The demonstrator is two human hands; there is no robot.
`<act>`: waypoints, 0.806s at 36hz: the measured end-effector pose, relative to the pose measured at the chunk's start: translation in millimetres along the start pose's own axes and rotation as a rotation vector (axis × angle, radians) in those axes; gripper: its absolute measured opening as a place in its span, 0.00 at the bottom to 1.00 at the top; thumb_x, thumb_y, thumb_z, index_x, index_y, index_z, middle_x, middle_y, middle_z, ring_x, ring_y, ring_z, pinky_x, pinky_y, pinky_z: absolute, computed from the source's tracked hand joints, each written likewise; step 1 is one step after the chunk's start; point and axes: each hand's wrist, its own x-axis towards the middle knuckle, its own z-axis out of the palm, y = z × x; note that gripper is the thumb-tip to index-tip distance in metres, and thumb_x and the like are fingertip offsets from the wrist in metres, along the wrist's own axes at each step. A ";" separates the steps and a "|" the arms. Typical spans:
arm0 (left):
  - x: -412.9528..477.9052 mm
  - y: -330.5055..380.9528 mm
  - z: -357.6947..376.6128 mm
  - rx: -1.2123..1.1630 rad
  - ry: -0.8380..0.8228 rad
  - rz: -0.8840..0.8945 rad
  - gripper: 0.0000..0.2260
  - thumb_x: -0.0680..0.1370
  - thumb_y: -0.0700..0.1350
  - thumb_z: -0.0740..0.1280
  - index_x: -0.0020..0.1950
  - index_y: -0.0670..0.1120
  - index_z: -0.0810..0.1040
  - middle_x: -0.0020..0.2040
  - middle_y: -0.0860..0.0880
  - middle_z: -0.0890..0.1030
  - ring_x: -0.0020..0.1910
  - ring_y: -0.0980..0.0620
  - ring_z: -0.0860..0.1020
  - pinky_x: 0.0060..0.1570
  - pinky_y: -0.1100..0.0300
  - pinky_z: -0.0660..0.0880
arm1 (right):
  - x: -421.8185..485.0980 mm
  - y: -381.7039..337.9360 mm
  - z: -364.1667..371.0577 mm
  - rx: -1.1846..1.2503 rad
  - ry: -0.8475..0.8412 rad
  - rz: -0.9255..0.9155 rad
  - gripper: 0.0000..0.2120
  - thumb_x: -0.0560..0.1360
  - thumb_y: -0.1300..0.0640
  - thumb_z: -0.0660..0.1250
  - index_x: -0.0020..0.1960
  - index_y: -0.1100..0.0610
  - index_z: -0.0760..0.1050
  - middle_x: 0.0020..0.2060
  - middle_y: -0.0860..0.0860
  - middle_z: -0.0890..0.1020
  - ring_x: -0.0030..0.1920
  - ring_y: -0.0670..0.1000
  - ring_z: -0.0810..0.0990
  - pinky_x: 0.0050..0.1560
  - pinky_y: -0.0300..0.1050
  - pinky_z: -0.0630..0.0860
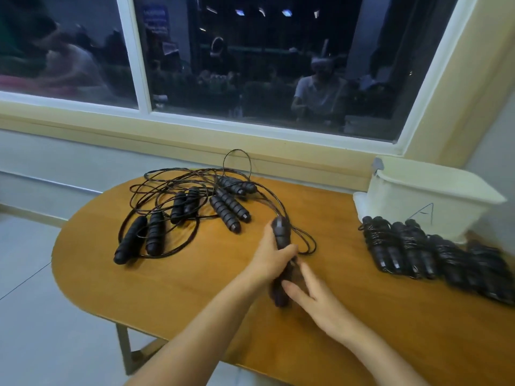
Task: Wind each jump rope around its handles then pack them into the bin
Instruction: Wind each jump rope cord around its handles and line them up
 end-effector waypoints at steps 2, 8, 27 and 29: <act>4.8 -0.2 2.2 0.329 -0.065 0.149 0.35 0.77 0.40 0.69 0.79 0.48 0.55 0.64 0.43 0.74 0.61 0.44 0.75 0.63 0.48 0.73 | -6.8 3.5 -23.0 -0.181 0.073 0.025 0.28 0.73 0.32 0.56 0.70 0.44 0.67 0.63 0.40 0.72 0.67 0.40 0.68 0.62 0.29 0.64; 6.1 -11.1 -0.5 1.280 -0.340 0.422 0.39 0.77 0.46 0.68 0.80 0.56 0.46 0.69 0.45 0.66 0.66 0.43 0.67 0.66 0.50 0.65 | -19.5 31.6 -74.0 -0.387 0.545 -0.070 0.09 0.80 0.59 0.65 0.60 0.52 0.77 0.56 0.43 0.78 0.58 0.47 0.77 0.60 0.43 0.74; 1.8 -45.2 -6.4 1.335 -0.426 0.509 0.39 0.76 0.70 0.57 0.80 0.52 0.51 0.72 0.53 0.65 0.67 0.52 0.64 0.65 0.58 0.59 | -17.2 85.5 -104.2 -1.133 0.281 -0.313 0.26 0.81 0.35 0.44 0.46 0.48 0.75 0.42 0.41 0.76 0.46 0.45 0.74 0.47 0.41 0.75; 1.8 -45.0 -6.9 1.337 -0.423 0.508 0.39 0.76 0.70 0.57 0.80 0.52 0.50 0.72 0.53 0.65 0.67 0.53 0.64 0.65 0.59 0.59 | -25.5 91.7 -109.4 -1.152 0.383 -0.319 0.27 0.81 0.36 0.44 0.41 0.49 0.74 0.38 0.41 0.75 0.42 0.46 0.73 0.43 0.42 0.73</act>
